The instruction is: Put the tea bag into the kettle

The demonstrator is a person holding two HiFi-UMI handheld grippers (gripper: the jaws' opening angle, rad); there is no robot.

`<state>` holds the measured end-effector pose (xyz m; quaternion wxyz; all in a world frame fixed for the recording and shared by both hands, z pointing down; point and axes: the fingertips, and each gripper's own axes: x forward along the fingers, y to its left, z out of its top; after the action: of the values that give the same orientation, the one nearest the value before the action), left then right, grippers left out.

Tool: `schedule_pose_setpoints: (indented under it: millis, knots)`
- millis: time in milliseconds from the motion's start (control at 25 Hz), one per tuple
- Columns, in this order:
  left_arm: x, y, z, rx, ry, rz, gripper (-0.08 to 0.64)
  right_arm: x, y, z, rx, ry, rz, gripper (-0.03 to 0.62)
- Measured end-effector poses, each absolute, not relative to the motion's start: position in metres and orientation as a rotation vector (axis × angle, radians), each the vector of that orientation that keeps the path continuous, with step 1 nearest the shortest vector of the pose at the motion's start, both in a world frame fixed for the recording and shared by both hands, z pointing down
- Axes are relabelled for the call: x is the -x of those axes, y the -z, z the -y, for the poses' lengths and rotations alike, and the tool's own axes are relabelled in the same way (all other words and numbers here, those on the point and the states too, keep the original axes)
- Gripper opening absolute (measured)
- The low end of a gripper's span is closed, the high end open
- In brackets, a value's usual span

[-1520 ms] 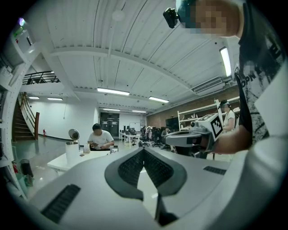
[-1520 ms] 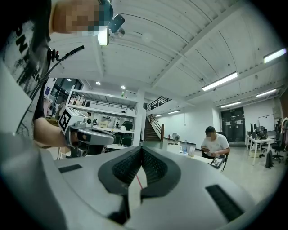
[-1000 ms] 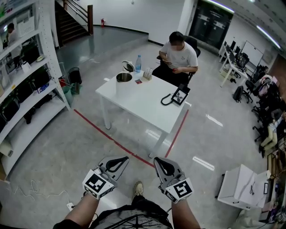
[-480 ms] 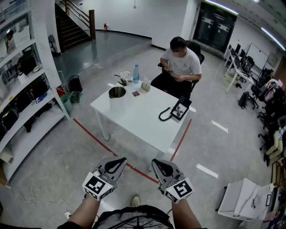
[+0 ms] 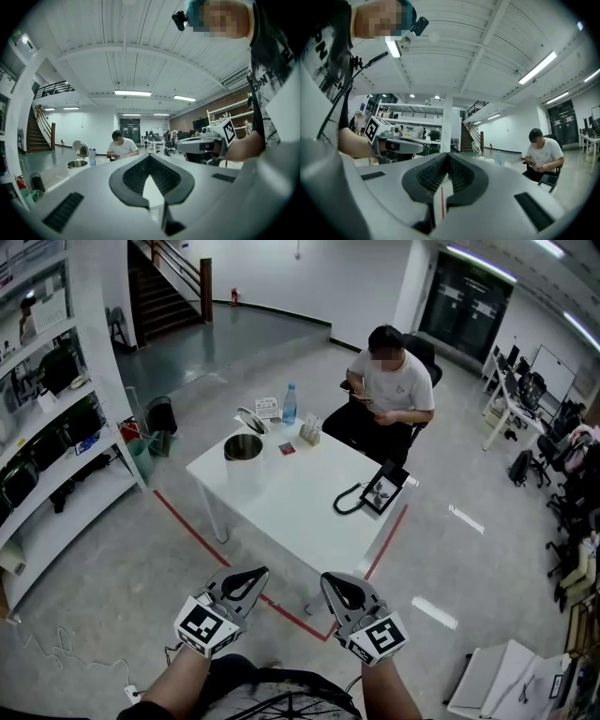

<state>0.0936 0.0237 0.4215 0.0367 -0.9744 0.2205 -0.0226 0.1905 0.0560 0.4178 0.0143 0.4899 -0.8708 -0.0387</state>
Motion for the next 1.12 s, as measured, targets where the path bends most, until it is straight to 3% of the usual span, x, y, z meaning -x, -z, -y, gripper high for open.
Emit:
schedule_pose_setpoints:
  millis: [520, 1120]
  knots:
    - [-0.093, -0.424, 0.051, 2.994, 0.043, -0.692, 0.009, -0.192, -0.422, 0.02, -1.511, 0.138, 2.708, 0.011]
    - [-0.072, -0.406, 0.208, 3.015, 0.015, -0.562, 0.009, -0.173, -0.405, 0.171, -1.605, 0.177, 2.632, 0.011]
